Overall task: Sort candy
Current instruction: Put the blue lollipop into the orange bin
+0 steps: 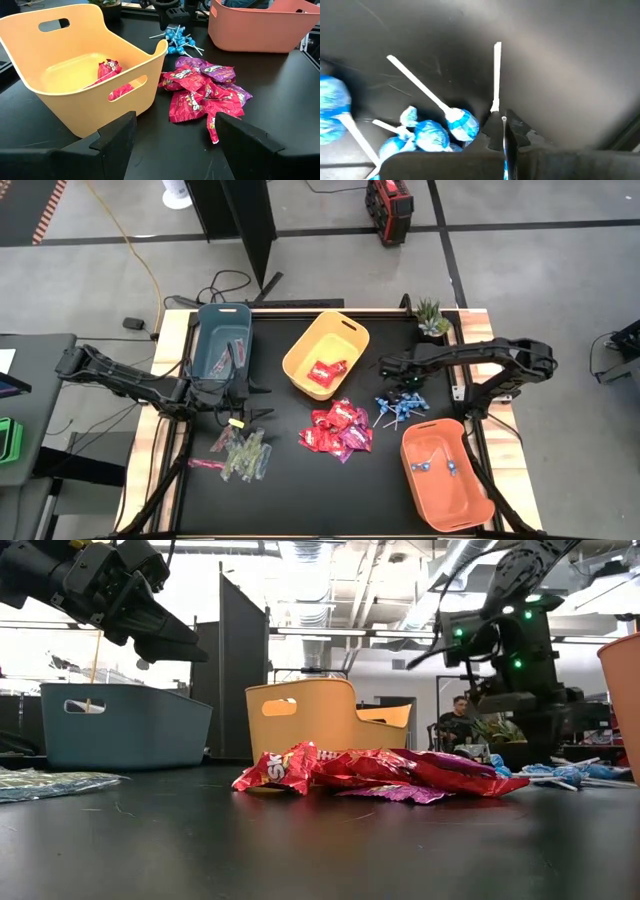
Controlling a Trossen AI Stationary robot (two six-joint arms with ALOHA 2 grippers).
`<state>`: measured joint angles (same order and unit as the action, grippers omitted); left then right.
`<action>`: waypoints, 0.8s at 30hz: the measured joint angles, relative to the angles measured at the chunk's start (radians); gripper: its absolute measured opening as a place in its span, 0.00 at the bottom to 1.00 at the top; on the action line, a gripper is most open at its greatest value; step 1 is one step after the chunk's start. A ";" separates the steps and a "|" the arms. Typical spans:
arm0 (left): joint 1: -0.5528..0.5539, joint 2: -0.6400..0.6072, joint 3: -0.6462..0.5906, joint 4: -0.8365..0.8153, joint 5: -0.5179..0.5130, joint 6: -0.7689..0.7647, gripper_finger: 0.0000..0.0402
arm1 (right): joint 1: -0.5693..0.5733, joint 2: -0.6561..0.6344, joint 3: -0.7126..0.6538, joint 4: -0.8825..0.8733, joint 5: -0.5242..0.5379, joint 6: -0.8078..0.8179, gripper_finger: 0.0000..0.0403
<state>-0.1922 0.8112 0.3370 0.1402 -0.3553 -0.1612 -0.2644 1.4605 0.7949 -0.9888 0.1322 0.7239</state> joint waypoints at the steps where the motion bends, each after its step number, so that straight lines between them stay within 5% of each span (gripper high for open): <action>1: 0.000 0.000 0.000 0.000 0.000 0.000 0.67 | 0.007 0.000 0.013 -0.007 0.010 -0.001 0.00; 12: 0.000 0.000 0.000 0.000 0.000 -0.001 0.67 | 0.111 -0.112 0.210 -0.106 0.178 -0.071 0.00; 24: 0.000 0.000 0.000 0.000 0.000 -0.012 0.67 | 0.365 -0.394 0.360 -0.110 0.176 -0.023 0.00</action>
<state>-0.1921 0.8114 0.3370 0.1404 -0.3553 -0.1734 0.1006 1.0662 1.1549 -1.0983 0.3086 0.7005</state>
